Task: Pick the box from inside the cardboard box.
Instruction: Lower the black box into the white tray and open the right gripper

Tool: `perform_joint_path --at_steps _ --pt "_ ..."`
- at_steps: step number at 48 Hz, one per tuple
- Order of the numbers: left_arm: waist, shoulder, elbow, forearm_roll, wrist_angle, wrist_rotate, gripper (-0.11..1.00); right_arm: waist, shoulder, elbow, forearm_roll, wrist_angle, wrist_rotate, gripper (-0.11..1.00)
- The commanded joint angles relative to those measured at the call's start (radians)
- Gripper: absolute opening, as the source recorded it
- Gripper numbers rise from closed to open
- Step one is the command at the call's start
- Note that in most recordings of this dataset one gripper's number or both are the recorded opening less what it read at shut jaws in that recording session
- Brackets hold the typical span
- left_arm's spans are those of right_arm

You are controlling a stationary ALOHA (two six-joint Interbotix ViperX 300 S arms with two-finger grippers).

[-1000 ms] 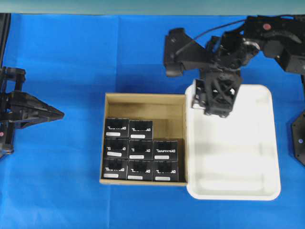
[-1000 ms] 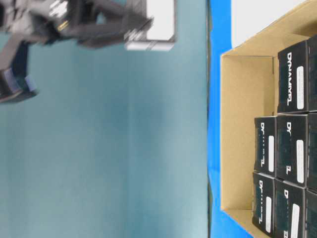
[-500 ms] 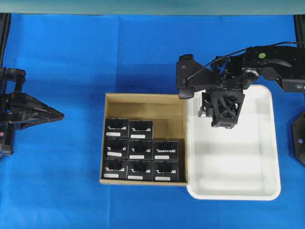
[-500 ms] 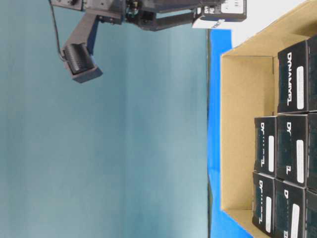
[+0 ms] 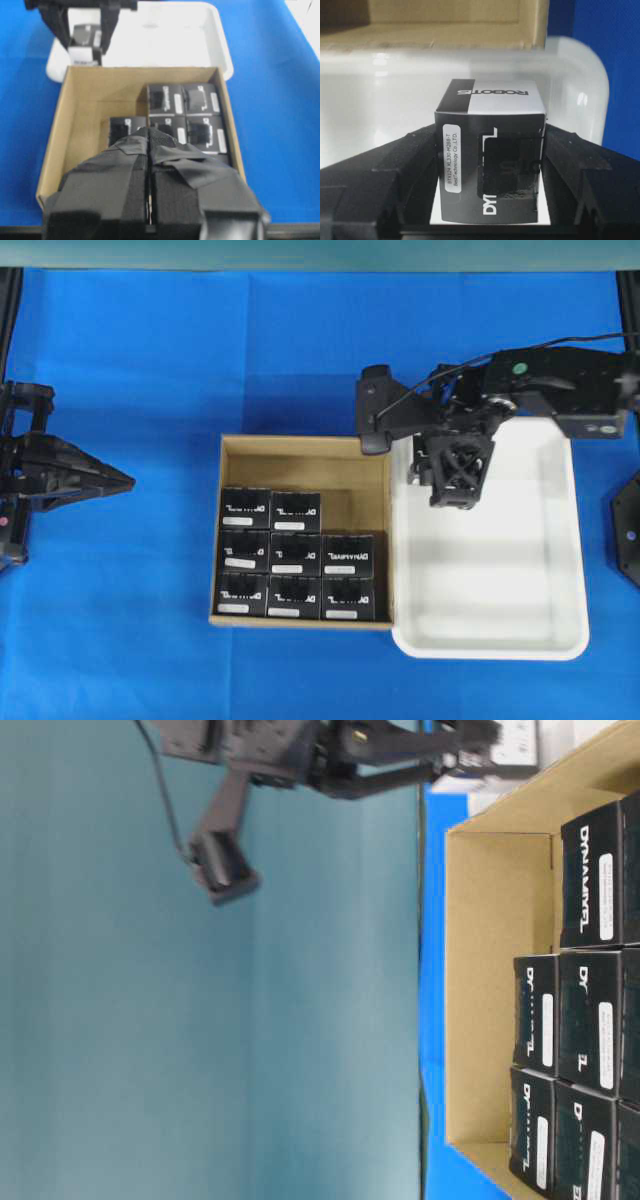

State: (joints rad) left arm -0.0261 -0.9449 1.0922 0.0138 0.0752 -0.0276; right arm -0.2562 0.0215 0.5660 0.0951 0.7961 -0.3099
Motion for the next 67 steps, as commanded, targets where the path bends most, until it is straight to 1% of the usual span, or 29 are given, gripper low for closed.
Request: perform_joint_path --at_steps 1,9,29,31,36,39,46,53,58,61,67 --pt "-0.002 0.008 -0.029 0.003 -0.008 -0.002 -0.05 -0.003 0.025 -0.003 -0.002 -0.023 0.002 0.62" --pt "-0.002 0.006 -0.031 0.003 -0.009 -0.002 -0.05 -0.005 0.058 -0.002 -0.003 -0.031 0.002 0.62" --pt "-0.002 0.008 -0.031 0.003 -0.006 -0.002 -0.05 -0.008 0.06 -0.002 0.0 -0.02 0.011 0.61" --pt "-0.002 0.006 -0.031 0.003 -0.005 0.0 -0.05 -0.008 0.058 -0.005 0.003 -0.018 0.011 0.65" --pt "-0.002 0.006 -0.031 0.003 0.002 -0.002 -0.05 -0.008 0.051 -0.014 0.012 -0.015 0.006 0.91" --pt "-0.002 0.008 -0.029 0.003 0.003 -0.002 -0.05 -0.008 0.034 -0.028 0.026 -0.014 0.002 0.99" --pt "-0.002 0.006 -0.028 0.003 0.017 -0.002 -0.05 -0.008 -0.017 -0.066 0.031 -0.008 0.006 0.98" --pt "-0.002 0.003 -0.029 0.003 0.018 0.0 -0.05 -0.009 -0.112 -0.092 0.035 0.005 0.014 0.98" --pt "-0.002 -0.002 -0.029 0.003 0.017 0.003 -0.04 -0.008 -0.178 -0.121 0.052 -0.017 0.023 0.98" --pt "-0.002 -0.006 -0.029 0.003 0.017 0.003 -0.04 -0.008 -0.213 -0.132 0.052 -0.032 0.032 0.98" --pt "-0.002 -0.011 -0.029 0.003 0.015 0.002 -0.01 -0.005 -0.29 -0.13 0.06 -0.084 0.071 0.98"
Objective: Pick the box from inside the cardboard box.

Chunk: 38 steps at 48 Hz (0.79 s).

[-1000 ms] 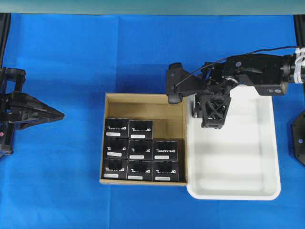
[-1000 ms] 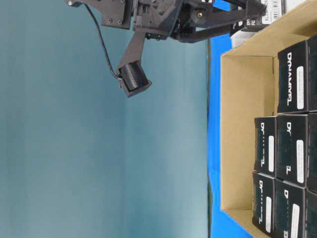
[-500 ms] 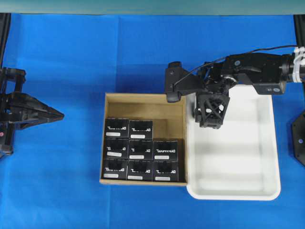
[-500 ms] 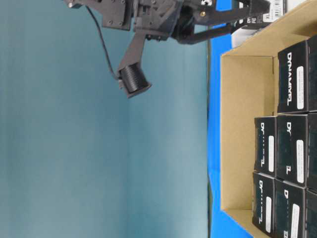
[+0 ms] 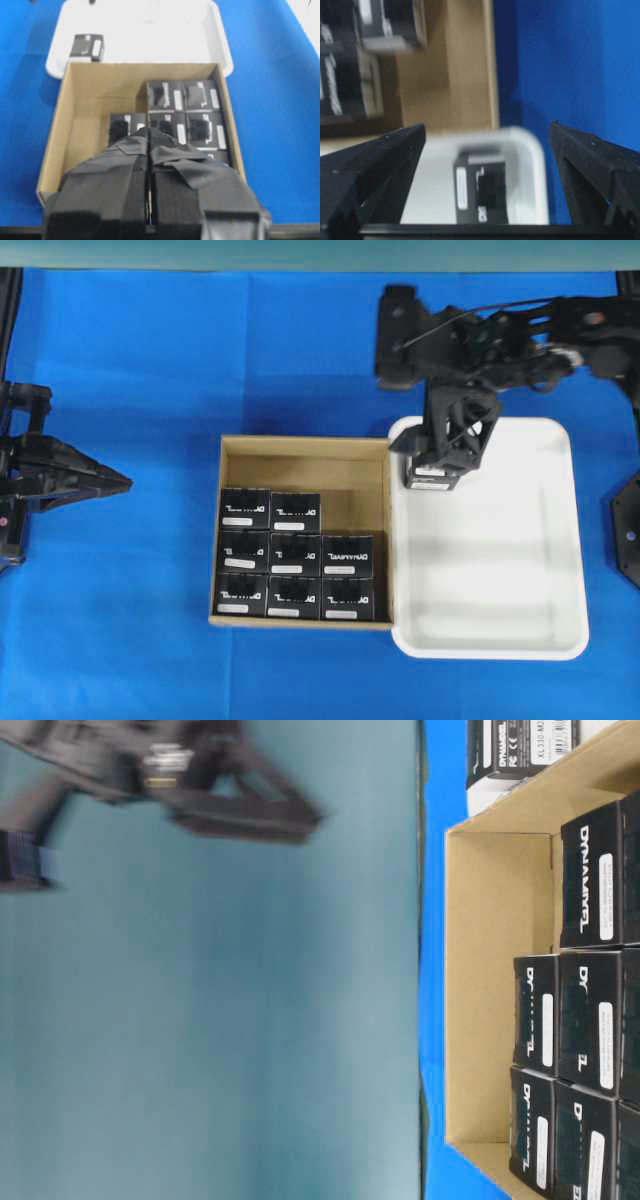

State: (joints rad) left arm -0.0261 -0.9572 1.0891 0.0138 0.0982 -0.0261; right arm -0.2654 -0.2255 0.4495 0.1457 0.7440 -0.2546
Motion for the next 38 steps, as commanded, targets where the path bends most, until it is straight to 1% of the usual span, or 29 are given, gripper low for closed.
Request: perform_joint_path --at_steps 1,4,7,12,13,19,21,25,29,33,36,38 --pt "-0.002 0.0 -0.028 0.003 -0.008 0.0 0.0 0.006 -0.055 -0.012 0.009 -0.044 0.021 0.98" --pt "-0.002 -0.005 -0.028 0.003 -0.012 0.0 0.02 0.012 -0.094 0.0 0.017 -0.091 0.041 0.98" --pt "-0.002 -0.017 -0.028 0.003 -0.018 0.0 0.05 0.028 -0.141 0.025 0.023 -0.17 0.061 0.98" --pt "-0.002 -0.034 -0.029 0.002 -0.034 0.0 0.12 0.061 -0.209 0.091 0.025 -0.321 0.063 0.98" --pt "-0.002 -0.037 -0.029 0.003 -0.037 0.0 0.14 0.071 -0.225 0.117 0.025 -0.373 0.063 0.98" --pt "-0.002 -0.058 -0.032 0.003 -0.038 0.0 0.28 0.117 -0.293 0.222 0.023 -0.56 0.078 0.98" --pt "-0.002 -0.064 -0.032 0.003 -0.038 0.002 0.34 0.133 -0.308 0.247 0.025 -0.603 0.084 0.98" --pt "-0.002 -0.069 -0.034 0.003 -0.041 0.002 0.49 0.173 -0.334 0.284 0.025 -0.673 0.109 0.98" --pt "-0.002 -0.071 -0.035 0.003 -0.055 0.0 0.63 0.202 -0.356 0.301 0.025 -0.713 0.135 0.98" --pt "-0.002 -0.071 -0.035 0.003 -0.095 -0.002 0.77 0.225 -0.376 0.311 0.023 -0.735 0.16 0.98" --pt "-0.002 -0.072 -0.035 0.003 -0.126 -0.002 0.87 0.238 -0.385 0.319 0.021 -0.733 0.161 0.98" --pt "-0.002 -0.072 -0.034 0.003 -0.14 -0.002 0.9 0.244 -0.391 0.322 0.02 -0.733 0.16 0.98"
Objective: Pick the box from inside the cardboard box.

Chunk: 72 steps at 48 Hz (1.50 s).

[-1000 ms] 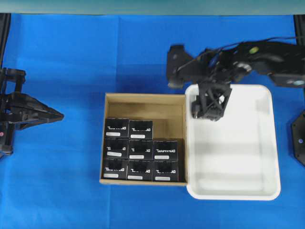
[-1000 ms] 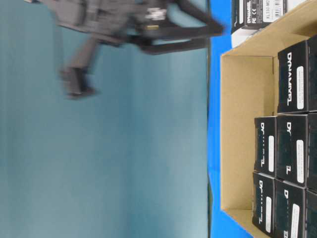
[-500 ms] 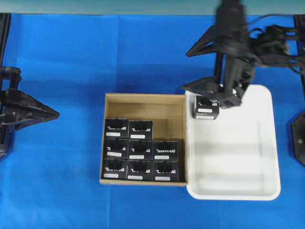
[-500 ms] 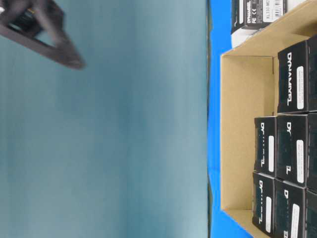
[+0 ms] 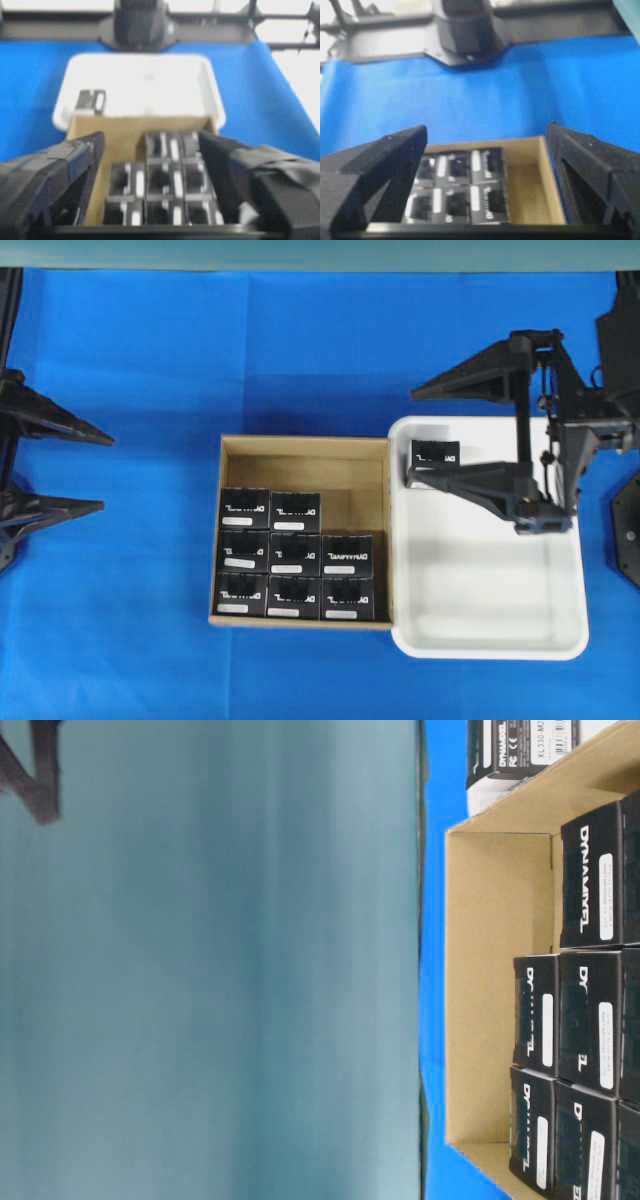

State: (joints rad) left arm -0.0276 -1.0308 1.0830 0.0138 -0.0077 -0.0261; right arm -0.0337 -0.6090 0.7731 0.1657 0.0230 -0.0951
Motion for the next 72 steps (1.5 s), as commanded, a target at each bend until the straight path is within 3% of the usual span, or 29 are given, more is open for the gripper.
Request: perform_joint_path --at_steps 1,10,19,25,33,43,50,72 --pt "0.0 0.002 -0.029 0.003 -0.037 -0.002 0.92 0.014 -0.008 0.0 0.0 -0.012 0.0 0.98" --pt "0.0 0.003 -0.028 0.003 -0.038 0.003 0.91 0.023 -0.012 0.002 0.0 -0.012 -0.003 0.98" --pt "0.0 -0.005 -0.028 0.003 -0.038 0.028 0.84 0.023 -0.011 0.003 0.0 -0.012 0.002 0.98" --pt "-0.002 -0.014 -0.029 0.005 -0.038 0.037 0.65 0.023 -0.014 0.008 0.0 -0.012 0.003 0.98" --pt "-0.014 -0.037 -0.035 0.005 -0.044 0.04 0.3 0.034 -0.028 0.015 -0.003 -0.02 -0.008 0.98" --pt "-0.023 -0.051 -0.038 0.003 -0.044 0.04 0.09 0.041 -0.06 0.031 -0.003 -0.021 -0.008 0.98" --pt "-0.023 -0.051 -0.038 0.005 -0.046 0.04 0.05 0.046 -0.074 0.038 -0.005 -0.021 -0.008 0.98" --pt "-0.011 -0.048 -0.038 0.003 -0.048 0.037 0.08 0.049 -0.075 0.041 -0.005 -0.021 -0.008 0.98"
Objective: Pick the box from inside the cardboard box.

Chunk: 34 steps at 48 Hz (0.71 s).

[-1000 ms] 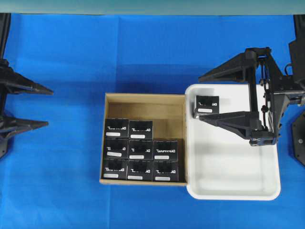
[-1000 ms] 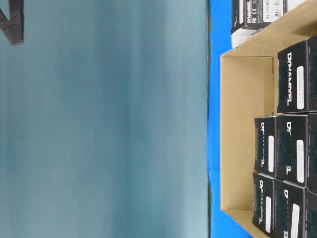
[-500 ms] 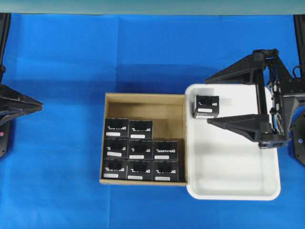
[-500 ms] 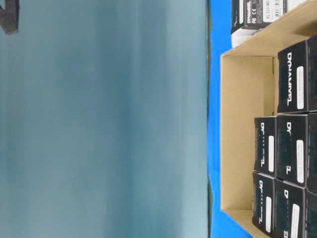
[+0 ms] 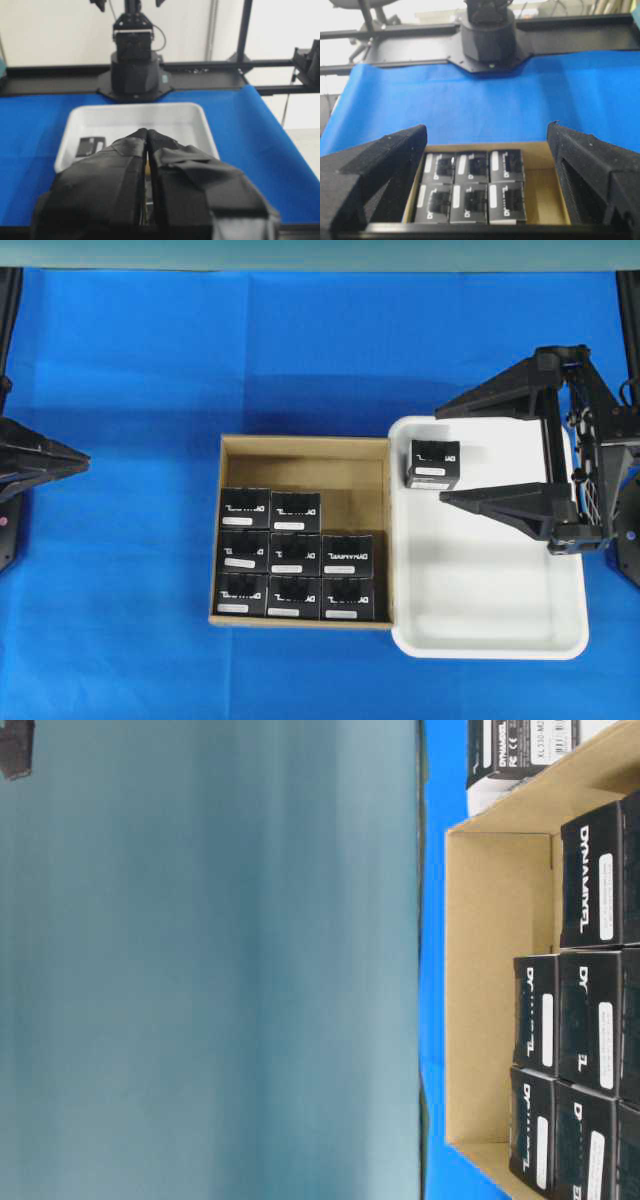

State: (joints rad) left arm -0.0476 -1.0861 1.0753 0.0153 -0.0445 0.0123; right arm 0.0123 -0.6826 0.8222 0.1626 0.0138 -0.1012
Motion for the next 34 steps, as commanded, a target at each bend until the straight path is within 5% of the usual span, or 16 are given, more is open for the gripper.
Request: perform_joint_path --at_steps 1,7,19,34 --pt "0.014 0.008 -0.031 0.003 -0.011 -0.002 0.09 0.002 0.0 -0.008 -0.002 -0.012 -0.002 0.98" --pt "0.028 0.003 -0.032 0.002 -0.011 -0.002 0.27 0.002 -0.002 -0.006 0.0 -0.012 -0.002 0.98" --pt "0.026 0.003 -0.031 0.003 -0.011 -0.011 0.93 0.009 -0.002 -0.008 -0.002 -0.009 -0.003 0.98" --pt "0.026 0.003 -0.032 0.002 -0.011 -0.003 0.88 0.011 0.0 -0.005 -0.002 -0.006 -0.003 0.98"
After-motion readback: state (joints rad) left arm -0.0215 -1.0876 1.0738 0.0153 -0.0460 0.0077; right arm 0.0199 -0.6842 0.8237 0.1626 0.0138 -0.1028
